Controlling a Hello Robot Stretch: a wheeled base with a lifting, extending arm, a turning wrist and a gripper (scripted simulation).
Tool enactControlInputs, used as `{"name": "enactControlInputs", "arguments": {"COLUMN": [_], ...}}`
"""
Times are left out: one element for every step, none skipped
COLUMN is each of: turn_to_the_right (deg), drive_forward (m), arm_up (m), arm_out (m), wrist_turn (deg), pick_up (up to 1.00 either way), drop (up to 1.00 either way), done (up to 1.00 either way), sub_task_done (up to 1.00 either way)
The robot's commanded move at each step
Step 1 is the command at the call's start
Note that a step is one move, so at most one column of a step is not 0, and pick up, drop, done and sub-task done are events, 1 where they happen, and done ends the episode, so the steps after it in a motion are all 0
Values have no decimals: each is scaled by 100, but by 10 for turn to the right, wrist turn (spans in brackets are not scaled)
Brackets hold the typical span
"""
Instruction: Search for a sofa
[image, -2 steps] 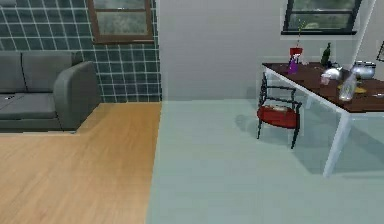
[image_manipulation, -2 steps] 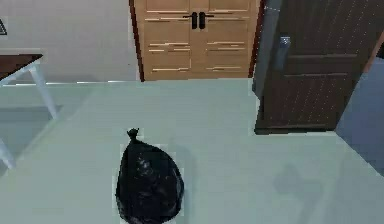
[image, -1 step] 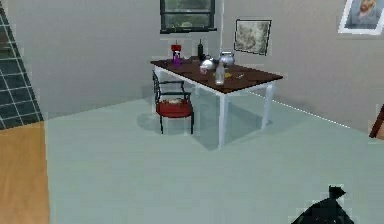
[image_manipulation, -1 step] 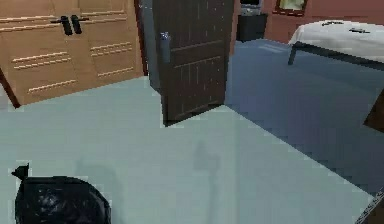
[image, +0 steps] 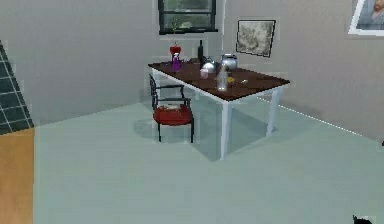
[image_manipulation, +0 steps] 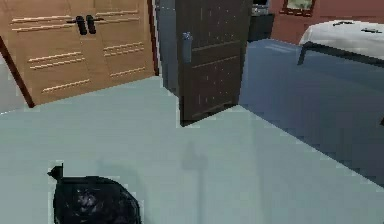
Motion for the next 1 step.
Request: {"name": "enactControlInputs", "arguments": {"turn_to_the_right": [-450], "drive_forward": [0], "arm_up": [0], "arm_out": [0], "wrist_turn": [0], "pick_up": [0], "drop": [0], "done": [0], "sub_task_done": [0]}}
